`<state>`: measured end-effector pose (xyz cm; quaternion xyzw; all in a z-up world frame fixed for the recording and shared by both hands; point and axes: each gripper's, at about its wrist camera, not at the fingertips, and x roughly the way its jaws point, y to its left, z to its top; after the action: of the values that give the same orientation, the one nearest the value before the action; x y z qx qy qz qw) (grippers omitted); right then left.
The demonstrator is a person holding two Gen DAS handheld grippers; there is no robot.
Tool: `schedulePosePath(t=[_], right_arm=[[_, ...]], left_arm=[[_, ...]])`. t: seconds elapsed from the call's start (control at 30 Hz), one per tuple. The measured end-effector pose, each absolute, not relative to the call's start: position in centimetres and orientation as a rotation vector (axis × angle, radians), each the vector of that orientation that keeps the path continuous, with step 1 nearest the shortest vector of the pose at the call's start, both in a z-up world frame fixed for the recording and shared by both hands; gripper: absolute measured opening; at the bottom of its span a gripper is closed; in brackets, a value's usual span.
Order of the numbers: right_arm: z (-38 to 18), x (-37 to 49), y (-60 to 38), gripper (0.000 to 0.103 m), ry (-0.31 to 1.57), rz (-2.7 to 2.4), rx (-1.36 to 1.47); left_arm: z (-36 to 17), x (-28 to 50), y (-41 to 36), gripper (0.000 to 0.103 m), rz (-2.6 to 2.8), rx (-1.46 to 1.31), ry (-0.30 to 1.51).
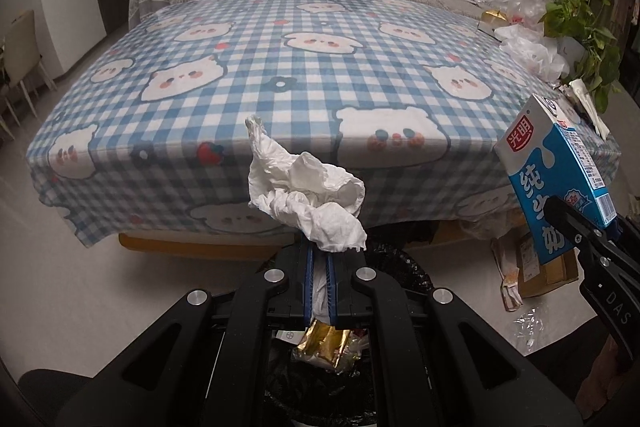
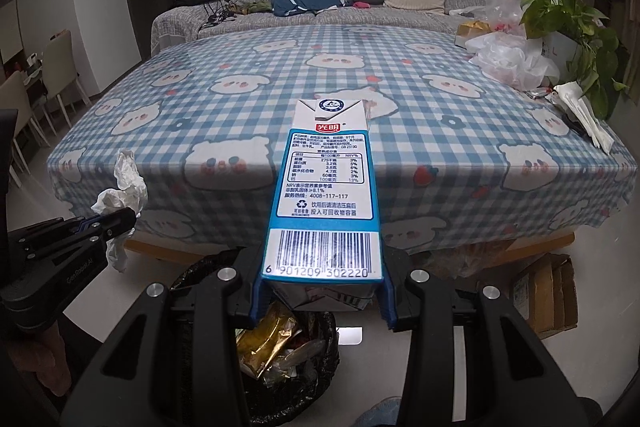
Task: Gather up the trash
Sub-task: 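Lift and carry the tissue and milk carton with both tools over the bin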
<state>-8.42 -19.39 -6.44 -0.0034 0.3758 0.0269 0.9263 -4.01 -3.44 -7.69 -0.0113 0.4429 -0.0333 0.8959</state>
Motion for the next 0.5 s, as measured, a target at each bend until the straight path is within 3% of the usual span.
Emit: schedulePosePath(t=[0.5], right_arm=[[-11.6,-9.5,-17.6,0.04,0.853,0.065,-0.038]], left_arm=[[-14.0,-4.9,-2.4,0.005,-0.049,-0.024,1.005]])
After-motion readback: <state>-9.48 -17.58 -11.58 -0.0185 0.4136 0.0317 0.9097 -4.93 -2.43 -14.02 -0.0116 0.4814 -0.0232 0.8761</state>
